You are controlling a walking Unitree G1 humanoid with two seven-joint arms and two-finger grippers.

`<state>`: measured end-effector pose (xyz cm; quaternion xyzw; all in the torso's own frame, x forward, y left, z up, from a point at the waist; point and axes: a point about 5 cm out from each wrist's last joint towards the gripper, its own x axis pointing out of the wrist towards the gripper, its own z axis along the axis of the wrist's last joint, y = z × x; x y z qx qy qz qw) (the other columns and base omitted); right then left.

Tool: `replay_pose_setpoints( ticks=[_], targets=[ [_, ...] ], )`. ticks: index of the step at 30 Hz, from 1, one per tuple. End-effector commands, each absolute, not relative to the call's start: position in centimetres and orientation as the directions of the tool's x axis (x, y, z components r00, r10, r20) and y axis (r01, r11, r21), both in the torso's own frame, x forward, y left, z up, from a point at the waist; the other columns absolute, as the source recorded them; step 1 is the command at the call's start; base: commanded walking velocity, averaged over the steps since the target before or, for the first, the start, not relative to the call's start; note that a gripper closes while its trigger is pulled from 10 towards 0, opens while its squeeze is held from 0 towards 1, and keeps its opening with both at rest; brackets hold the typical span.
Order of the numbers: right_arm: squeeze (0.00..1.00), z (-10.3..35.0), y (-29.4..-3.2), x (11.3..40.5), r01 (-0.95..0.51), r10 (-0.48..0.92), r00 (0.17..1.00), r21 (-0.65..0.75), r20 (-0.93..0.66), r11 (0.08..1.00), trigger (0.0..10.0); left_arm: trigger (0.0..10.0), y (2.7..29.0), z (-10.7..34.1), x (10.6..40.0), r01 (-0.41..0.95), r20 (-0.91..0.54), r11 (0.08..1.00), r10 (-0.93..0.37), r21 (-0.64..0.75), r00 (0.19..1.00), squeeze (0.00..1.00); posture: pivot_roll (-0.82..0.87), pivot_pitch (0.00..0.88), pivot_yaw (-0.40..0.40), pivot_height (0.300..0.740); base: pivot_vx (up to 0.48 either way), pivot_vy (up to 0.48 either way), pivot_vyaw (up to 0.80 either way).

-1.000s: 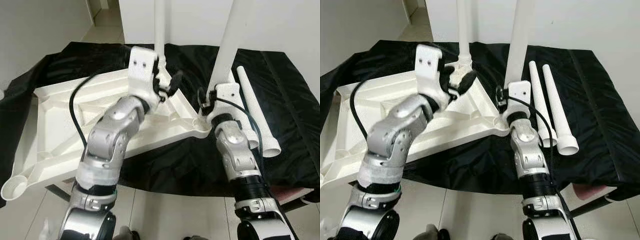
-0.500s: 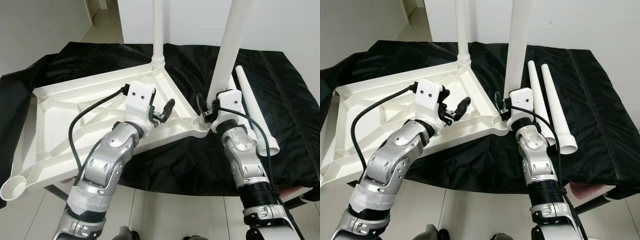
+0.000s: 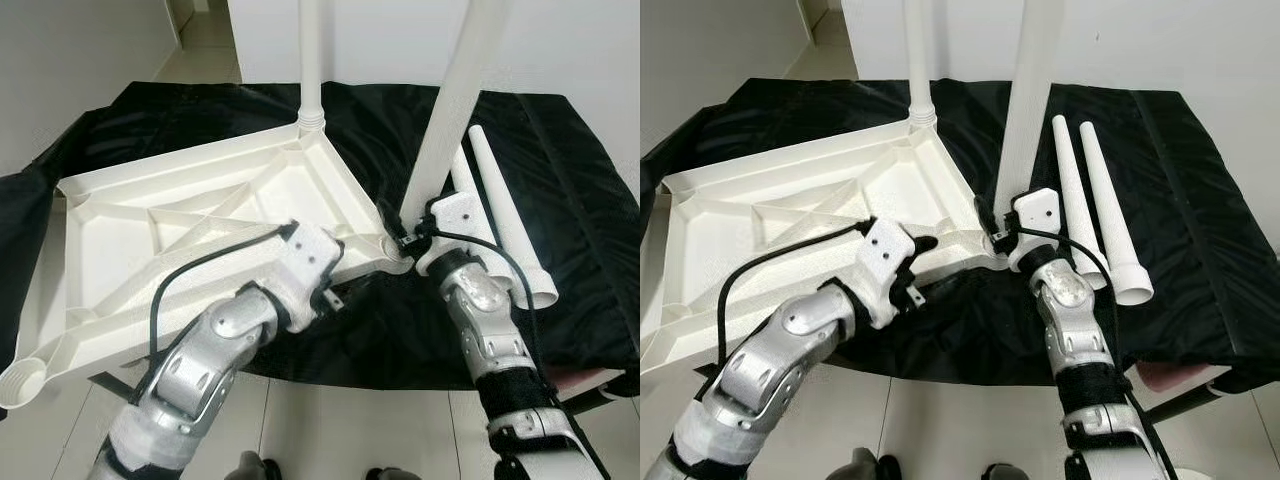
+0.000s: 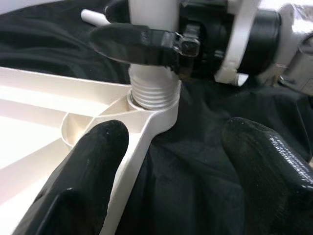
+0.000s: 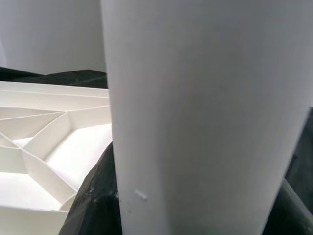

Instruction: Building children table

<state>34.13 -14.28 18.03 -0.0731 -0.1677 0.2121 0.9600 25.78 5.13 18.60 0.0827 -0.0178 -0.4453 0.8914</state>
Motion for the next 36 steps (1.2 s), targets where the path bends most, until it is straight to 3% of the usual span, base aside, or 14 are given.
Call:
replay_pose_setpoints(
  ticks=[1, 11, 20, 30, 36],
  targets=[
    [0.00, 17.0, -14.0, 34.1, -0.401, 0.447, 0.858, -0.214, 0.251, 0.891, 10.0, 10.0, 5.0, 18.4, 25.2, 0.825, -0.060, 0.544, -0.828, 0.155, 0.557, 0.00, -0.12, 0.129, 0.079, 0.740, 0.000, 0.000, 0.00],
    [0.00, 16.5, -13.8, 34.8, -0.439, 0.485, 0.847, -0.228, 0.216, 0.869, 10.0, 10.0, 4.9, 18.3, 24.7, 0.841, -0.080, 0.510, -0.844, 0.181, 0.530, 0.00, -0.10, 0.111, 0.072, 0.740, 0.000, 0.000, 0.00],
    [0.00, 15.4, -15.2, 35.1, -0.444, 0.490, 0.857, -0.254, 0.161, 0.859, 10.0, 10.0, 5.3, 18.4, 24.7, 0.844, -0.094, 0.498, -0.847, 0.199, 0.523, 0.00, -0.11, 0.103, 0.075, 0.740, 0.000, 0.000, 0.00],
    [0.00, 13.1, -13.9, 33.9, -0.551, 0.596, 0.797, -0.288, 0.098, 0.783, 10.0, 10.0, 5.4, 18.4, 24.5, 0.845, -0.100, 0.493, -0.849, 0.206, 0.519, 0.00, -0.10, 0.106, 0.083, 0.740, 0.000, 0.000, 0.00],
    [0.00, 12.4, -14.2, 34.2, -0.562, 0.580, 0.811, -0.178, 0.070, 0.808, 10.0, 10.0, 5.5, 18.5, 24.5, 0.844, -0.101, 0.493, -0.848, 0.210, 0.520, 0.00, -0.10, 0.115, 0.082, 0.740, 0.000, 0.000, 0.00]
  ],
)
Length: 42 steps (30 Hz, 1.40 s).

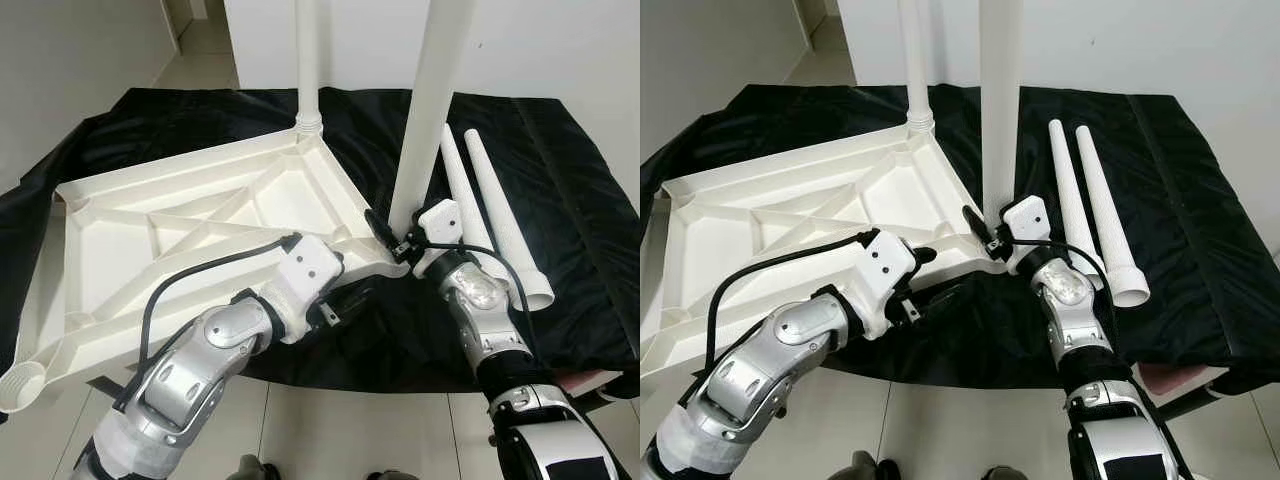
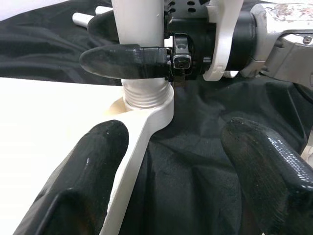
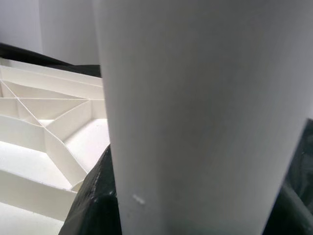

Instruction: Building children table

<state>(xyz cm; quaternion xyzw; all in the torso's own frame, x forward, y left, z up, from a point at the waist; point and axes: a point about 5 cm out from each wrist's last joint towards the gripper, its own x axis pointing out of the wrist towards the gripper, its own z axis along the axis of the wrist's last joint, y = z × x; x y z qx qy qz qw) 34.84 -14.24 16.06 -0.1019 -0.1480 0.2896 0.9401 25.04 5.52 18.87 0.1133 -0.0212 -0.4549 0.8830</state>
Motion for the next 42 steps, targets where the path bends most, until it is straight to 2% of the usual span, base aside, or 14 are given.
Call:
replay_pose_setpoints(
  ticks=[1, 5, 12, 19, 24, 28, 31, 35, 42],
  targets=[
    [0.00, 12.3, -14.4, 34.5, -0.548, 0.562, 0.826, -0.163, 0.050, 0.820, 10.0, 10.0, 5.5, 18.5, 24.5, 0.844, -0.101, 0.494, -0.848, 0.210, 0.521, 0.00, -0.09, 0.117, 0.081, 0.740, 0.000, 0.000, 0.00],
    [0.00, 12.2, -14.6, 35.2, -0.514, 0.520, 0.854, -0.146, 0.005, 0.845, 10.0, 10.0, 5.5, 18.6, 24.5, 0.843, -0.101, 0.495, -0.847, 0.210, 0.522, 0.00, -0.09, 0.118, 0.080, 0.740, 0.000, 0.000, 0.00],
    [0.00, 12.2, -14.3, 35.4, -0.516, 0.519, 0.855, -0.107, -0.007, 0.850, 10.0, 10.0, 5.6, 18.7, 24.4, 0.842, -0.101, 0.496, -0.846, 0.211, 0.523, 0.00, -0.09, 0.119, 0.081, 0.740, 0.000, 0.000, 0.00],
    [0.00, 11.6, -14.2, 35.4, -0.511, 0.511, 0.859, -0.005, -0.023, 0.860, 10.0, 10.0, 5.7, 18.8, 24.4, 0.841, -0.102, 0.497, -0.845, 0.213, 0.525, 0.00, -0.09, 0.122, 0.084, 0.740, 0.000, 0.000, 0.00],
    [0.00, 11.3, -14.2, 35.4, -0.494, 0.493, 0.869, -0.010, -0.029, 0.870, 10.0, 10.0, 5.8, 18.9, 24.4, 0.841, -0.103, 0.495, -0.845, 0.217, 0.524, 0.00, -0.09, 0.122, 0.087, 0.740, 0.000, 0.000, 0.00],
    [0.00, 11.6, -13.5, 34.5, -0.520, 0.535, 0.843, -0.172, 0.053, 0.837, 10.0, 10.0, 5.8, 19.0, 24.5, 0.842, -0.104, 0.494, -0.846, 0.219, 0.523, 0.00, -0.09, 0.123, 0.090, 0.740, 0.000, 0.000, 0.00],
    [0.00, 11.5, -13.0, 33.8, -0.546, 0.569, 0.818, -0.200, 0.080, 0.813, 10.0, 10.0, 5.8, 19.0, 24.4, 0.843, -0.105, 0.492, -0.847, 0.220, 0.521, 0.00, -0.09, 0.126, 0.092, 0.740, 0.000, 0.000, 0.00],
    [0.00, 11.2, -12.8, 33.6, -0.562, 0.582, 0.810, -0.185, 0.073, 0.806, 10.0, 10.0, 5.8, 19.1, 24.4, 0.843, -0.106, 0.490, -0.848, 0.220, 0.520, 0.00, -0.09, 0.129, 0.093, 0.740, 0.000, 0.000, 0.00],
    [0.00, 10.7, -13.1, 34.1, -0.539, 0.543, 0.839, -0.081, 0.028, 0.838, 10.0, 10.0, 5.8, 19.1, 24.5, 0.843, -0.105, 0.491, -0.847, 0.221, 0.521, 0.00, -0.09, 0.127, 0.092, 0.740, 0.000, 0.000, 0.00]
  ],
)
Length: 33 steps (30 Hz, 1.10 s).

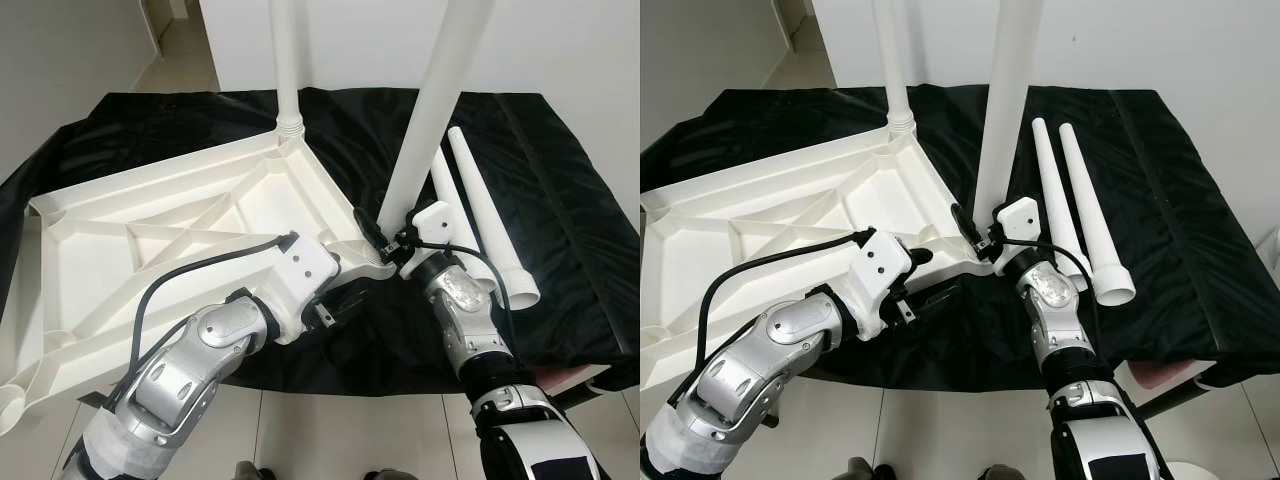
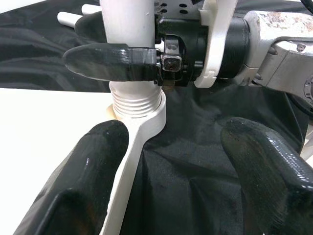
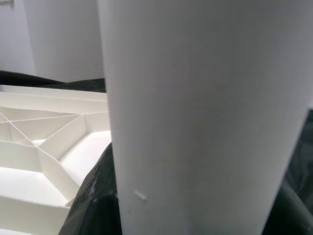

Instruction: Building children table

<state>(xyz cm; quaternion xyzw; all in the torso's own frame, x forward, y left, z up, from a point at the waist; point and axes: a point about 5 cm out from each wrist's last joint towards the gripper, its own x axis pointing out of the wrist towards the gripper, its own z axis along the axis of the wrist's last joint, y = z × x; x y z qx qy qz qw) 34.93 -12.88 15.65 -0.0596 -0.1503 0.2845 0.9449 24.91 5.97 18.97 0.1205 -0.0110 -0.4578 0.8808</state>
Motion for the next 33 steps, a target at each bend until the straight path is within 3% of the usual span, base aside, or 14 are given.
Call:
replay_pose_setpoints(
  ticks=[1, 17, 23, 29, 33],
  targets=[
    [0.00, 10.7, -13.2, 34.3, -0.533, 0.536, 0.844, -0.089, 0.006, 0.841, 10.0, 10.0, 5.8, 19.1, 24.5, 0.843, -0.105, 0.490, -0.848, 0.221, 0.520, 0.00, -0.09, 0.126, 0.091, 0.740, 0.000, 0.000, 0.00],
    [0.00, 11.3, -13.4, 34.9, -0.537, 0.539, 0.842, -0.127, -0.019, 0.834, 10.0, 10.0, 5.6, 19.1, 24.3, 0.847, -0.101, 0.481, -0.854, 0.225, 0.511, 0.00, -0.09, 0.113, 0.083, 0.740, 0.000, 0.000, 0.00],
    [0.00, 11.1, -12.5, 35.3, -0.331, 0.331, 0.943, -0.018, -0.009, 0.943, 10.0, 10.0, 5.4, 19.2, 24.4, 0.844, -0.092, 0.487, -0.851, 0.226, 0.516, 0.00, -0.10, 0.103, 0.072, 0.740, 0.000, 0.000, 0.00],
    [0.00, 11.1, -10.7, 34.8, -0.171, 0.172, 0.985, 0.066, 0.001, 0.983, 10.0, 10.0, 5.1, 19.3, 24.6, 0.840, -0.077, 0.494, -0.851, 0.223, 0.520, 0.00, -0.11, 0.097, 0.063, 0.740, 0.000, 0.000, 0.00],
    [0.00, 11.0, -10.4, 34.6, -0.096, 0.096, 0.995, 0.052, -0.009, 0.994, 10.0, 10.0, 5.0, 19.2, 24.6, 0.841, -0.075, 0.493, -0.852, 0.222, 0.519, 0.00, -0.11, 0.092, 0.055, 0.740, 0.000, 0.000, 0.00]
  ],
)
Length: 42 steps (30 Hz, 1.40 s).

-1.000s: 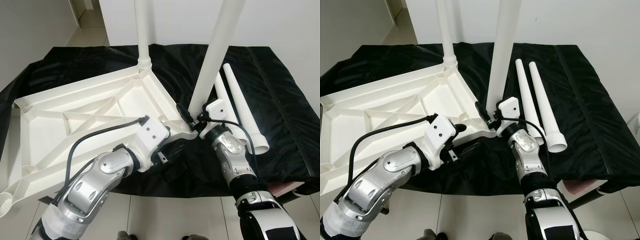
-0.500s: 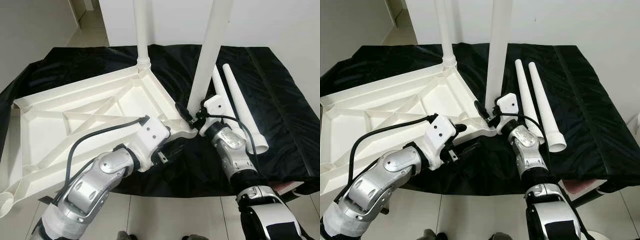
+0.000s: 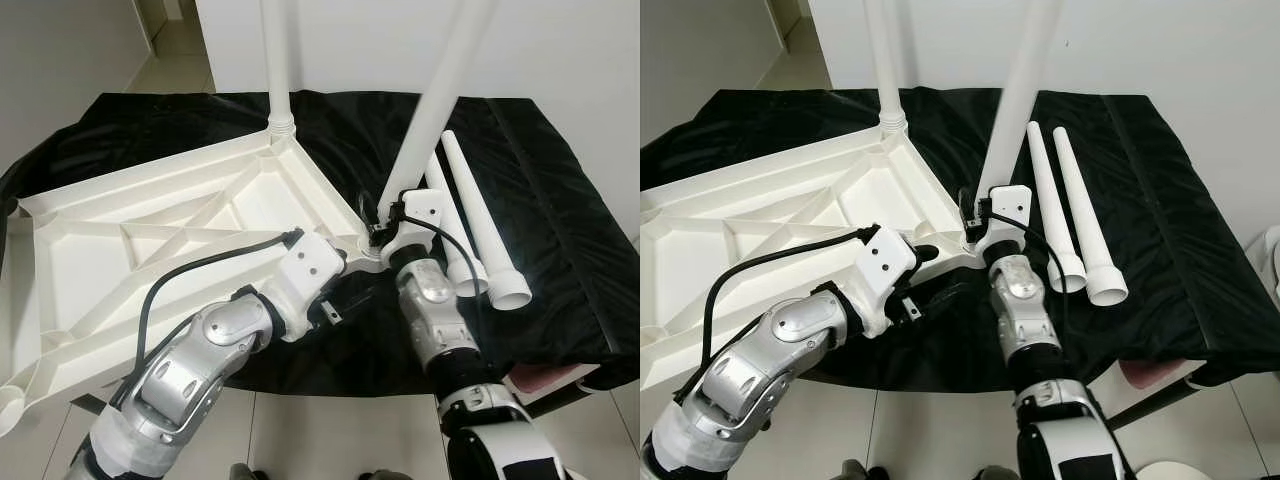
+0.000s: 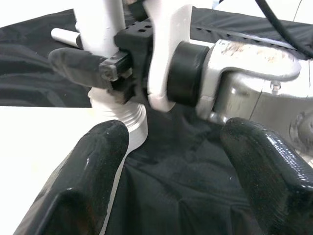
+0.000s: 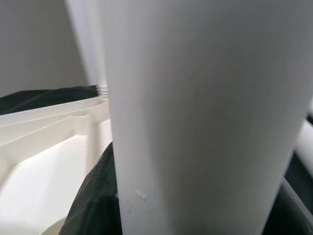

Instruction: Building children table

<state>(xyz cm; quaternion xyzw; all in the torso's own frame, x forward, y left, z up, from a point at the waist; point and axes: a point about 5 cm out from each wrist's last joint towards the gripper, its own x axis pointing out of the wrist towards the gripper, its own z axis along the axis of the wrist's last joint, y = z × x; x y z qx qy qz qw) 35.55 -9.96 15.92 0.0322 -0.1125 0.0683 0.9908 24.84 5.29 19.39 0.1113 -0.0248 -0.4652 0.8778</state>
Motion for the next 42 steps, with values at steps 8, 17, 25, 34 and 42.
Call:
replay_pose_setpoints(
  ticks=[8, 17, 25, 34, 42],
  targets=[
    [0.00, 11.5, -9.1, 34.3, 0.071, -0.071, 0.997, 0.032, -0.021, 0.997, 10.0, 10.0, 4.7, 19.3, 24.7, 0.840, -0.064, 0.494, -0.853, 0.224, 0.519, 0.00, -0.11, 0.078, 0.043, 0.740, 0.000, 0.000, 0.00],
    [0.00, 11.1, -9.1, 33.2, 0.043, -0.042, 0.999, -0.051, 0.029, 0.998, 10.0, 10.0, 4.9, 19.2, 24.7, 0.833, -0.061, 0.502, -0.847, 0.230, 0.528, 0.00, -0.10, 0.066, 0.030, 0.740, 0.000, 0.000, 0.00],
    [0.00, 10.7, -9.1, 32.5, 0.060, -0.059, 0.998, -0.030, 0.032, 0.998, 10.0, 10.0, 4.9, 19.1, 24.6, 0.832, -0.061, 0.503, -0.847, 0.233, 0.529, 0.00, -0.11, 0.057, 0.028, 0.740, 0.000, 0.000, 0.00],
    [0.00, 11.5, -10.2, 32.8, 0.158, -0.155, 0.986, -0.042, 0.066, 0.987, 10.0, 10.0, 4.7, 19.1, 24.7, 0.837, -0.057, 0.491, -0.854, 0.241, 0.517, 0.00, -0.11, 0.044, 0.028, 0.740, 0.000, 0.000, 0.00],
    [0.00, 11.5, -13.0, 31.9, 0.378, -0.376, 0.923, -0.010, 0.084, 0.926, 10.0, 10.0, 4.6, 19.2, 24.7, 0.837, -0.053, 0.489, -0.855, 0.246, 0.515, 0.00, -0.11, 0.032, 0.020, 0.740, 0.000, 0.000, 0.00]
  ],
)
